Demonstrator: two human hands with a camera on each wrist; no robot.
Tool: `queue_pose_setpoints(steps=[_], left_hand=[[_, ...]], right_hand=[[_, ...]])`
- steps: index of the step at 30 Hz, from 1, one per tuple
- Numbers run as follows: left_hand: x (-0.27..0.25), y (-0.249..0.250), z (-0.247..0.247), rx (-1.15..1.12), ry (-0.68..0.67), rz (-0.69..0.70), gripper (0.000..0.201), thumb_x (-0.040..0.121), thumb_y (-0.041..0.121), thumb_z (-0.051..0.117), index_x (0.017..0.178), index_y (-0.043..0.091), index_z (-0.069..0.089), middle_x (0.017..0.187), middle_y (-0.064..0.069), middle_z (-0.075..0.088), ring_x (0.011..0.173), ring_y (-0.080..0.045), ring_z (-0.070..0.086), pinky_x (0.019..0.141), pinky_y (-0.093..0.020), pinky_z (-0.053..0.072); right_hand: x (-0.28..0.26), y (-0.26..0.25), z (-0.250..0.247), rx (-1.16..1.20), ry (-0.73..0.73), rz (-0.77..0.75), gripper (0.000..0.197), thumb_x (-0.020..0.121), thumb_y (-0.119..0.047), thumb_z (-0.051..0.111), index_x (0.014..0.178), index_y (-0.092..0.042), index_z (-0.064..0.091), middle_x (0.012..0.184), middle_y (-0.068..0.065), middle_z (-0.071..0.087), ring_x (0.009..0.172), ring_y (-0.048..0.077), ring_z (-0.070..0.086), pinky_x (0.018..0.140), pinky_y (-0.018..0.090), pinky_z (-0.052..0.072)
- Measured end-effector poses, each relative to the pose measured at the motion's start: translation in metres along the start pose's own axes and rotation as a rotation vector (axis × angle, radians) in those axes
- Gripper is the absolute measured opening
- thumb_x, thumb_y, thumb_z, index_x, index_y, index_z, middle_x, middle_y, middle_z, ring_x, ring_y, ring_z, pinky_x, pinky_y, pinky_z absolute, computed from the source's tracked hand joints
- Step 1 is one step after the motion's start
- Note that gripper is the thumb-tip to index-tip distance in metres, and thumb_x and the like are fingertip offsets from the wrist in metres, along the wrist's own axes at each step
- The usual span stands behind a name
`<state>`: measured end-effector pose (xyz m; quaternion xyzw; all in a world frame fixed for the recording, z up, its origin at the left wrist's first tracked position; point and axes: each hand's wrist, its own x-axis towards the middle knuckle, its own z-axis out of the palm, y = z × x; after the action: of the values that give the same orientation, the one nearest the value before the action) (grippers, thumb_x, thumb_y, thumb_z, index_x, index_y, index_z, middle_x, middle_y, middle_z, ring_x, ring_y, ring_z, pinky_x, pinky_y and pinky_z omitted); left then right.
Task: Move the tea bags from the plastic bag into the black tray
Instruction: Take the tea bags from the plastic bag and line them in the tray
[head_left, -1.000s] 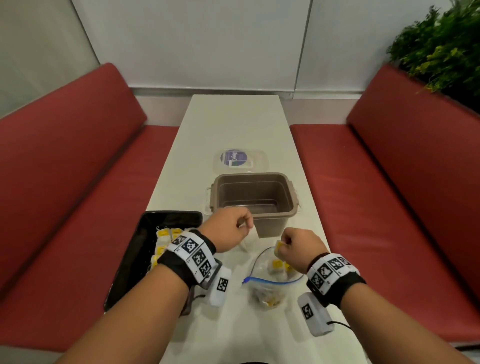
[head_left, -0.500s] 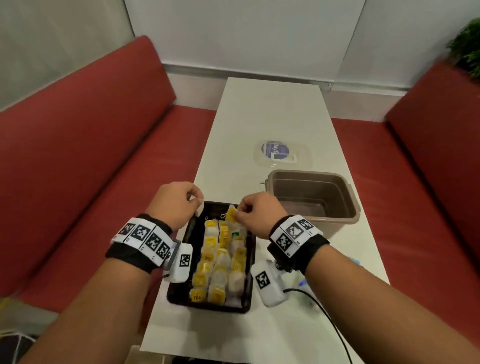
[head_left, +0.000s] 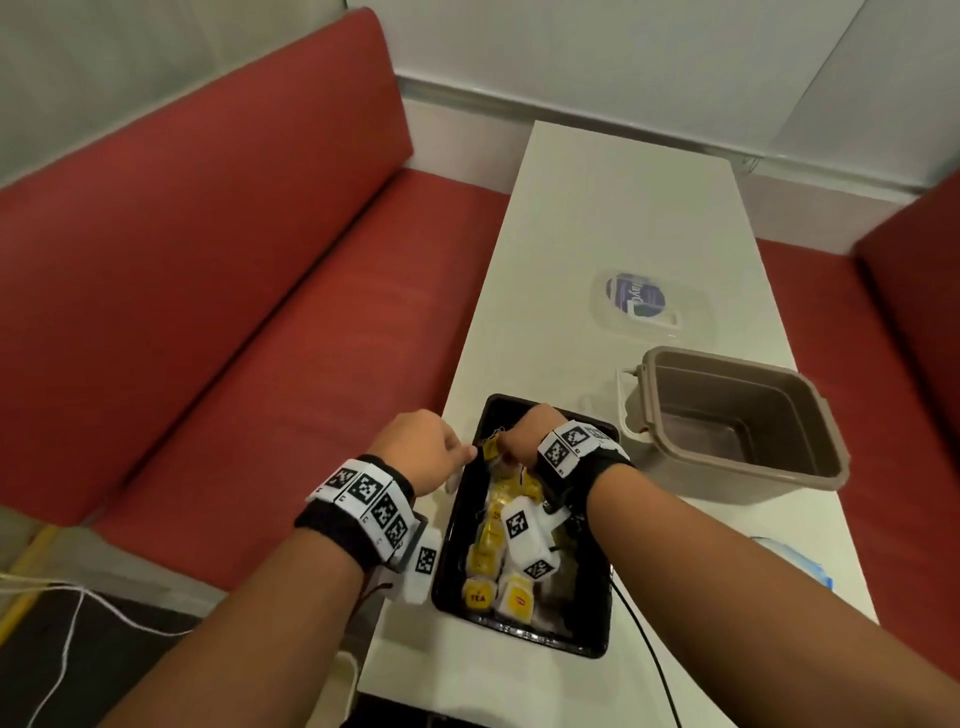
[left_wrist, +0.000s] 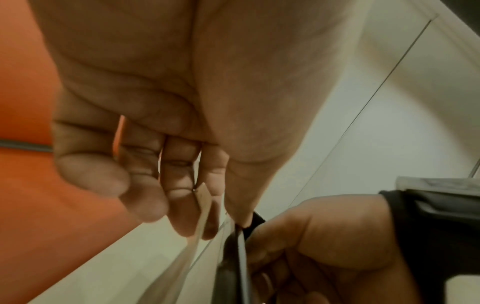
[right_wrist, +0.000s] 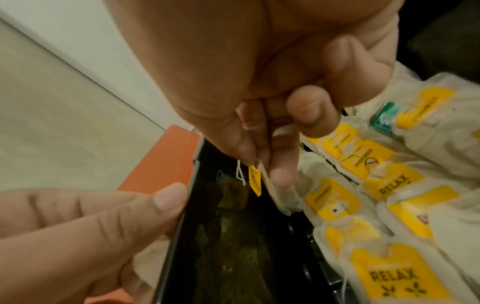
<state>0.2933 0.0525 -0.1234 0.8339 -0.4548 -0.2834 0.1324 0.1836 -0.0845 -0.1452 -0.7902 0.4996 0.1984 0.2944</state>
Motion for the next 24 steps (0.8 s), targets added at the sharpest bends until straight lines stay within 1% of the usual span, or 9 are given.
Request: queue_pose_setpoints(steps=[3,6,7,10,13,15,18,22,24], left_hand=[[0.003,-0.002,0.000,-0.006,-0.027,0.019,0.038,0.090,0.048,0.061,0.075,0.016,0.075,0.063,0.004,0.065,0.063,-0.013,0.060,0.056,-0.025,0.039],[0.007,-0.001,0.000,0.013,-0.035,0.031,0.039,0.091,0.048,0.059,0.075,0.016,0.075,0.067,0.002,0.068,0.067,-0.015,0.063,0.058,-0.025,0.041],[0.007,-0.001,0.001,0.018,-0.037,0.033,0.040,0.091,0.048,0.059,0.073,0.015,0.074,0.066,0.001,0.068,0.067,-0.016,0.063,0.058,-0.026,0.043],[0.006,0.000,0.001,0.024,-0.031,0.041,0.040,0.091,0.048,0.058,0.073,0.016,0.075,0.068,0.001,0.070,0.069,-0.016,0.065,0.063,-0.027,0.049],[0.003,0.000,-0.011,0.016,0.038,0.063,0.029,0.091,0.038,0.058,0.075,0.020,0.074,0.066,0.005,0.069,0.066,-0.011,0.063,0.064,-0.025,0.047],[0.001,0.003,-0.025,-0.006,0.113,0.087,0.017,0.090,0.028,0.057,0.082,0.026,0.072,0.068,0.011,0.066,0.070,-0.010,0.061,0.071,-0.025,0.049],[0.000,0.008,-0.044,-0.100,0.188,0.194,0.014,0.088,0.021,0.061,0.093,0.033,0.064,0.076,0.012,0.059,0.069,-0.005,0.054,0.068,-0.025,0.043],[0.001,0.022,-0.053,-0.280,0.126,0.329,0.023,0.084,0.027,0.072,0.095,0.033,0.052,0.079,0.008,0.063,0.068,-0.007,0.058,0.067,-0.029,0.049],[0.003,0.028,-0.050,-0.299,0.130,0.345,0.028,0.082,0.027,0.076,0.094,0.032,0.051,0.076,0.008,0.063,0.066,-0.008,0.057,0.067,-0.030,0.050]], right_hand=[[0.008,-0.002,0.003,0.034,-0.008,0.018,0.027,0.081,-0.038,0.064,0.065,-0.016,0.062,0.074,0.006,0.068,0.071,0.025,0.065,0.064,0.031,0.053],[0.016,-0.001,0.007,0.179,0.003,0.005,0.023,0.084,-0.031,0.064,0.093,-0.010,0.069,0.094,0.010,0.069,0.087,0.027,0.069,0.072,0.034,0.057],[0.016,-0.002,0.010,0.207,-0.001,0.009,0.023,0.085,-0.027,0.064,0.097,-0.007,0.069,0.094,0.009,0.069,0.087,0.026,0.069,0.073,0.034,0.058],[0.013,-0.003,0.013,0.055,0.003,0.019,0.027,0.086,-0.032,0.060,0.072,-0.010,0.064,0.069,0.003,0.066,0.067,0.022,0.065,0.062,0.032,0.053],[0.003,-0.005,0.002,0.056,-0.033,-0.021,0.020,0.084,-0.025,0.059,0.075,-0.009,0.067,0.073,0.004,0.070,0.073,0.022,0.069,0.069,0.033,0.058],[-0.008,-0.004,-0.016,0.043,0.015,-0.073,0.020,0.082,-0.021,0.060,0.083,-0.006,0.073,0.077,0.004,0.074,0.074,0.021,0.070,0.070,0.033,0.059],[-0.031,-0.005,-0.039,0.094,0.156,-0.241,0.020,0.082,-0.025,0.063,0.081,-0.011,0.076,0.077,0.003,0.075,0.072,0.020,0.069,0.069,0.030,0.058],[-0.063,-0.009,-0.058,0.269,0.152,-0.525,0.021,0.083,-0.021,0.070,0.103,-0.021,0.073,0.096,-0.007,0.072,0.085,0.007,0.066,0.073,0.017,0.050],[-0.067,-0.008,-0.059,0.228,0.177,-0.561,0.017,0.083,-0.020,0.070,0.100,-0.018,0.074,0.092,-0.004,0.072,0.081,0.009,0.065,0.070,0.020,0.050]])
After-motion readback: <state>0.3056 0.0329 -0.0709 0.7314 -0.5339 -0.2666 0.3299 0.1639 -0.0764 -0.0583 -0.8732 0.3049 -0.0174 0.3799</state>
